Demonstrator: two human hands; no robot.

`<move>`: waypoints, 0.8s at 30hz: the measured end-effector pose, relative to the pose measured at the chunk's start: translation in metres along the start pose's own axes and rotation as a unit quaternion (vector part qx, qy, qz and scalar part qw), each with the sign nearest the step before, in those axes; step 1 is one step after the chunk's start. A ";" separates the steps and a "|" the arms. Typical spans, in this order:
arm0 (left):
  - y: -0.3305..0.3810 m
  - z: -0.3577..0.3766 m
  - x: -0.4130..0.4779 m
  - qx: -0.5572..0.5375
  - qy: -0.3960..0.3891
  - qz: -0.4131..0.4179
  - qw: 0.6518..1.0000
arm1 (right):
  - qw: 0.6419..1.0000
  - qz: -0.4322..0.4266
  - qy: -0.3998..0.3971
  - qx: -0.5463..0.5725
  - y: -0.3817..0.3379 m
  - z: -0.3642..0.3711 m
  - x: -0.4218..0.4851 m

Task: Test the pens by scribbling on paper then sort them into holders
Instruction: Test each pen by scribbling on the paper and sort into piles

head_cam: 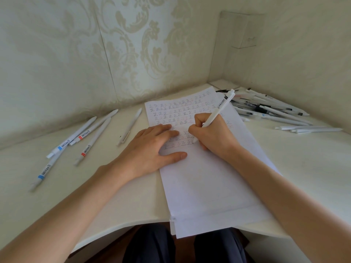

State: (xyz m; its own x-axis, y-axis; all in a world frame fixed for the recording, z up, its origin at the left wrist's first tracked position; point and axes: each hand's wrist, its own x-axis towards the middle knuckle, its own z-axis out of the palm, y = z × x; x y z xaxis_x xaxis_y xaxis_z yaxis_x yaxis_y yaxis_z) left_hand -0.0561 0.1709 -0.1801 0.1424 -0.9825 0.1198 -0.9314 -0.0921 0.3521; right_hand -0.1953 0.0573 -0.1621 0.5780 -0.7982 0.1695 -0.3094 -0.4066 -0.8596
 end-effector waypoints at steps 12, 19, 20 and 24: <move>-0.001 0.000 0.000 -0.004 0.010 0.007 1.000 | 0.999 -0.006 0.034 -0.016 0.000 -0.002 -0.001; -0.001 -0.008 -0.003 -0.168 0.117 -0.012 0.979 | 0.996 -0.066 0.051 0.024 0.000 -0.015 0.007; 0.000 -0.009 -0.003 -0.213 0.122 -0.023 0.969 | 0.996 -0.067 0.048 0.046 0.000 -0.016 0.009; 0.001 -0.012 -0.003 -0.295 0.120 0.003 0.948 | 0.977 -0.044 -0.016 0.208 -0.004 -0.014 0.007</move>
State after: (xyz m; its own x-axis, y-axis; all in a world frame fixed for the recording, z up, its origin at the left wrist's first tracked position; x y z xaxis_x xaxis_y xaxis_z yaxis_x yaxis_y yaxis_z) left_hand -0.0538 0.1761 -0.1689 0.2756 -0.9113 0.3059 -0.5935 0.0890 0.7999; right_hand -0.2005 0.0476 -0.1506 0.6142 -0.7511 0.2421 0.0721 -0.2521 -0.9650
